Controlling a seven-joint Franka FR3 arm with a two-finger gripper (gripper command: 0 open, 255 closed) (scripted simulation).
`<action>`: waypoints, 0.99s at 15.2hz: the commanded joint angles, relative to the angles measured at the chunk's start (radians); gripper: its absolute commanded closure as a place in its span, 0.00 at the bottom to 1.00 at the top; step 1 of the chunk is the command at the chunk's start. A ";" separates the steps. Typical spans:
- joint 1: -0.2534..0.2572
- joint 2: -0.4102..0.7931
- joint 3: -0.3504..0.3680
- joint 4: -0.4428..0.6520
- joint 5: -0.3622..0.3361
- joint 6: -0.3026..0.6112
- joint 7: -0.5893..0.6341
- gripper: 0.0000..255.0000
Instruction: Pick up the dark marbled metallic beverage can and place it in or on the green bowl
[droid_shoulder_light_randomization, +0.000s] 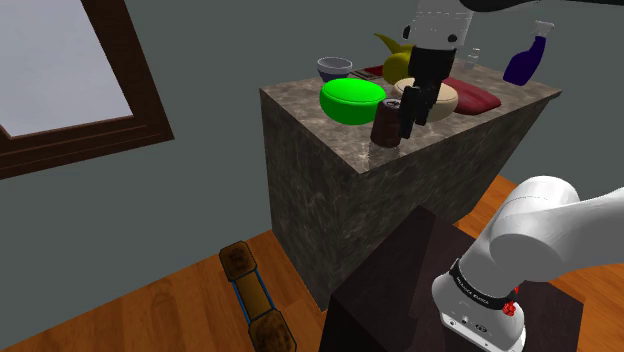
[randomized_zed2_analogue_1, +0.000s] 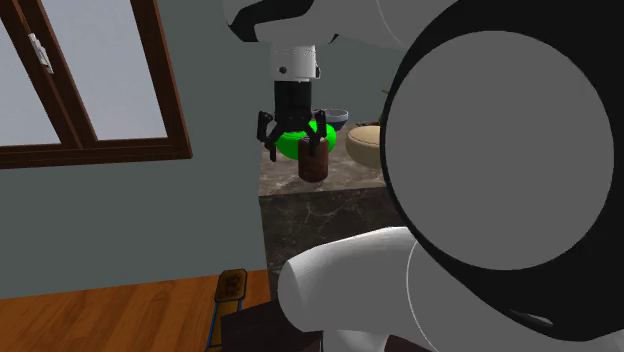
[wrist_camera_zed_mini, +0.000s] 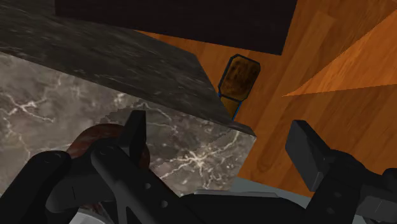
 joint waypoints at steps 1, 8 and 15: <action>0.000 0.000 0.000 0.000 0.000 0.000 0.000 0.00; -0.118 0.130 -0.028 0.102 -0.073 0.119 0.122 0.00; -0.135 0.135 -0.034 0.042 -0.084 0.197 0.141 0.00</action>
